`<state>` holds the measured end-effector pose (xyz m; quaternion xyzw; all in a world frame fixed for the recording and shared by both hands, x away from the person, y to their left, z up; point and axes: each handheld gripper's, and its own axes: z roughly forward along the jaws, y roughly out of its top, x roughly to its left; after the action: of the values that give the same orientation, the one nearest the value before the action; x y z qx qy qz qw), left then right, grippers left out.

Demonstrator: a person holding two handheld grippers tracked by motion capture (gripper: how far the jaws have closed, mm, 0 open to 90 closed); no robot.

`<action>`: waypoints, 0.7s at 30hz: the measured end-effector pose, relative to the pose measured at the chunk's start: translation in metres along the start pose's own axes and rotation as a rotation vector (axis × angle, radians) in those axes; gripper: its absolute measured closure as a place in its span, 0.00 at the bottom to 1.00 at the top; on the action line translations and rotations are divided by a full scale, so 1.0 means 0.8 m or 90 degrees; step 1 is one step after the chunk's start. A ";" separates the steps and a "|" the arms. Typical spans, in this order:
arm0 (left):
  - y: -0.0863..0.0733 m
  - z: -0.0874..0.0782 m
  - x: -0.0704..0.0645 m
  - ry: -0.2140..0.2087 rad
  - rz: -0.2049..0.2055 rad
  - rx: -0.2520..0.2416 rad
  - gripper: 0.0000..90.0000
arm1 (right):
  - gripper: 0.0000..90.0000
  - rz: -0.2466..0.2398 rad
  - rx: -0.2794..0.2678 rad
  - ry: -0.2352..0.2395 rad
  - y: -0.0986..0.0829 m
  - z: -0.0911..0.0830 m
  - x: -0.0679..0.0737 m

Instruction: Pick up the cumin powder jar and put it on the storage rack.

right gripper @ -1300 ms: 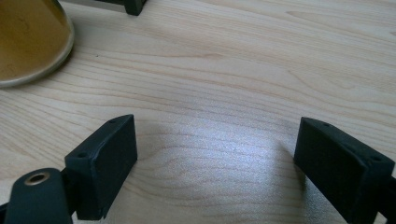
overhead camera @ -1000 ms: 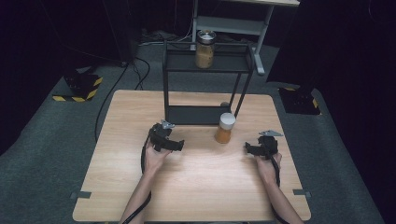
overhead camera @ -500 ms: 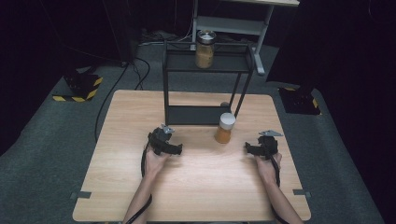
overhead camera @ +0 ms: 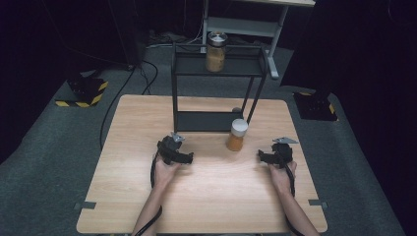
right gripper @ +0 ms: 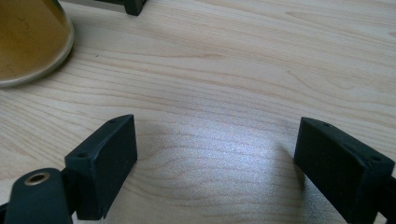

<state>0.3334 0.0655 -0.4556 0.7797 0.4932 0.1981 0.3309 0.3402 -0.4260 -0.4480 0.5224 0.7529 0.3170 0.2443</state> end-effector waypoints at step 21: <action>-0.003 -0.002 -0.004 0.004 -0.005 -0.006 0.03 | 0.13 0.009 0.004 0.004 0.001 0.001 -0.002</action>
<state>0.3293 0.0639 -0.4564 0.7755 0.4965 0.2017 0.3338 0.3418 -0.4274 -0.4475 0.5273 0.7510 0.3178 0.2385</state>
